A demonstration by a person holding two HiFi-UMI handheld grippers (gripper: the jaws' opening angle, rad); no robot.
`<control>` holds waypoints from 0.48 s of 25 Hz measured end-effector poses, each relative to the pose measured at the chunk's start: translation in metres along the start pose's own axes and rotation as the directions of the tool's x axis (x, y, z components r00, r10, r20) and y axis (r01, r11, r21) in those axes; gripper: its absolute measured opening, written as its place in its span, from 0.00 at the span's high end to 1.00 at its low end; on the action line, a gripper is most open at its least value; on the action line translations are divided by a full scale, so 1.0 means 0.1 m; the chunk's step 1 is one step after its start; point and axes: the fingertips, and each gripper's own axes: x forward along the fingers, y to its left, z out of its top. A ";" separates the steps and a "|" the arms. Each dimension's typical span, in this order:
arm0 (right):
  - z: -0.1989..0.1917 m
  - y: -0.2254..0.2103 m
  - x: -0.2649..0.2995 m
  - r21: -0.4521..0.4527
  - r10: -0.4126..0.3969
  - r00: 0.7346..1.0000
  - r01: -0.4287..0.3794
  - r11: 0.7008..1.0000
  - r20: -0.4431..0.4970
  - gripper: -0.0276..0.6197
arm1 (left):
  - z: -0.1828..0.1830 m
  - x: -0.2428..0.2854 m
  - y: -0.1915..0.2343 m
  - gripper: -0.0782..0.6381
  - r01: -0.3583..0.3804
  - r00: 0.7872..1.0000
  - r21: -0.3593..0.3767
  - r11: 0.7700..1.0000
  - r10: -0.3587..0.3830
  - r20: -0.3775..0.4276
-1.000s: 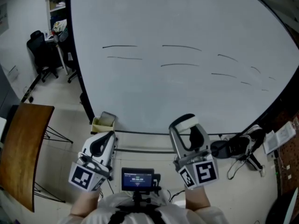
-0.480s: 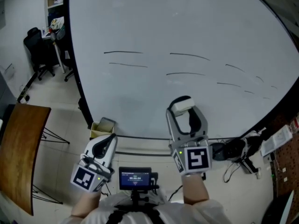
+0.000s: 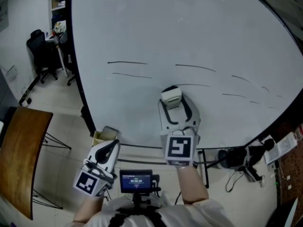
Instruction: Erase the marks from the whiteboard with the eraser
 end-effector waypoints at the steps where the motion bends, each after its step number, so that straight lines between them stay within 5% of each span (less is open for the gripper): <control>1: 0.00 0.01 0.03 -0.022 -0.015 1.000 0.014 1.000 -0.005 0.56 | -0.01 0.00 0.02 0.89 -0.003 1.000 -0.004 1.000 0.003 -0.002; 12: 0.12 0.09 0.19 -0.182 -0.077 0.996 0.083 0.980 0.043 0.56 | -0.20 0.12 0.04 0.89 0.023 0.999 -0.065 0.998 -0.025 -0.025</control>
